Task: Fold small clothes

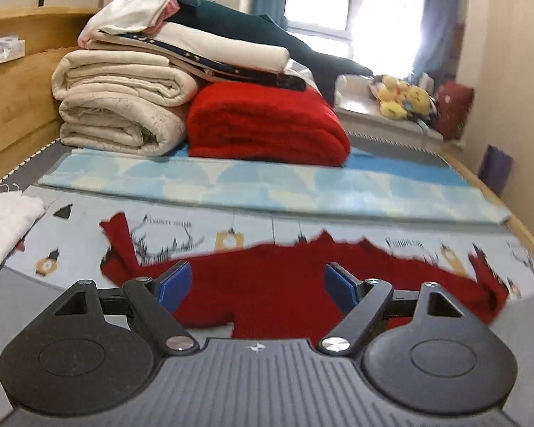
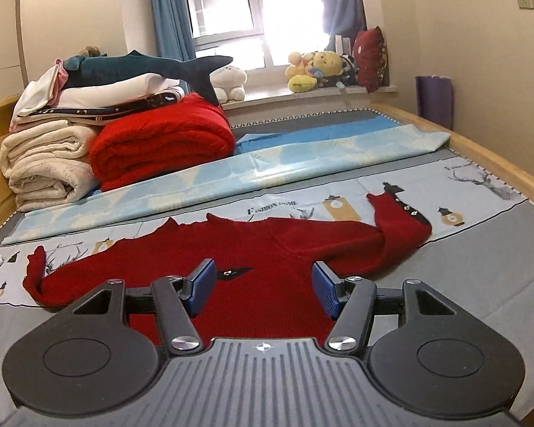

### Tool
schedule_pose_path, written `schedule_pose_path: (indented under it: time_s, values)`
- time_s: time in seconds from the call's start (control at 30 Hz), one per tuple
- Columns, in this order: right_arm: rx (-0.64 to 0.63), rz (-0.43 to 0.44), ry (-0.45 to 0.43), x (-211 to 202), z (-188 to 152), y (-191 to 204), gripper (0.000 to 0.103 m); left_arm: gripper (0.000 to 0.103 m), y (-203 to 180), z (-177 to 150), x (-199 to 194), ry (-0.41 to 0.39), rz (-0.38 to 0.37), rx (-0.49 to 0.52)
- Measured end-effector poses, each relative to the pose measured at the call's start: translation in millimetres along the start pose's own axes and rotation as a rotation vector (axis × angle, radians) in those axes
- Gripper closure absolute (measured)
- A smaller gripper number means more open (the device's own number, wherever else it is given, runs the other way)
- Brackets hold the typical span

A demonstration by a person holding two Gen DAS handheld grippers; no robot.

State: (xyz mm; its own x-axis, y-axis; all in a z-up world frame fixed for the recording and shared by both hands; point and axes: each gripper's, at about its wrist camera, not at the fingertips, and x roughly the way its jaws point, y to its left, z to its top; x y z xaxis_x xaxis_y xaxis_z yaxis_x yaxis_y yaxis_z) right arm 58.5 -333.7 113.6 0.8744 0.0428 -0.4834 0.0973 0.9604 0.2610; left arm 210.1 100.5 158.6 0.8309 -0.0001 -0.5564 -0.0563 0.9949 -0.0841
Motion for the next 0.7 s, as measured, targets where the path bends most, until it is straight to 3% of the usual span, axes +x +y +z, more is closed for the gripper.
schedule_pose_path:
  time_s: [0.17,0.27,0.37,0.4,0.43,0.47,0.53,0.57,0.6,0.7]
  values:
    - [-0.038,0.007,-0.015,5.2,28.7,14.1,0.041,0.018,8.3,38.5,51.3,-0.003,0.016,-0.013]
    - [-0.069,0.015,-0.046,14.2,55.2,25.8,0.041,0.026,12.1,40.9,82.9,0.027,0.021,0.018]
    - [-0.088,0.024,-0.06,34.3,81.1,39.9,0.042,0.056,20.5,24.6,113.6,0.076,0.028,0.013]
    - [-0.091,0.034,-0.063,42.2,88.1,44.6,0.042,0.072,22.1,20.6,125.0,0.116,0.039,0.018]
    - [-0.097,0.046,-0.066,52.2,95.1,50.4,0.044,0.082,24.1,17.9,134.7,0.142,0.057,0.02]
    - [-0.103,0.059,-0.068,61.7,100.9,56.0,0.048,0.082,26.9,16.5,141.6,0.145,0.067,0.016]
    - [-0.121,0.113,-0.071,85.6,112.1,69.7,0.074,0.084,32.8,16.5,152.1,0.131,0.075,0.024]
    - [-0.126,0.141,-0.075,95.4,116.8,75.2,0.079,0.084,36.1,16.2,155.8,0.125,0.089,0.03]
    - [-0.13,0.165,-0.08,105.8,120.7,81.3,0.084,0.084,41.1,15.4,161.0,0.128,0.105,0.031]
    - [-0.154,0.212,-0.099,132.2,121.1,96.3,0.084,0.084,65.1,11.6,179.1,0.174,0.136,-0.036]
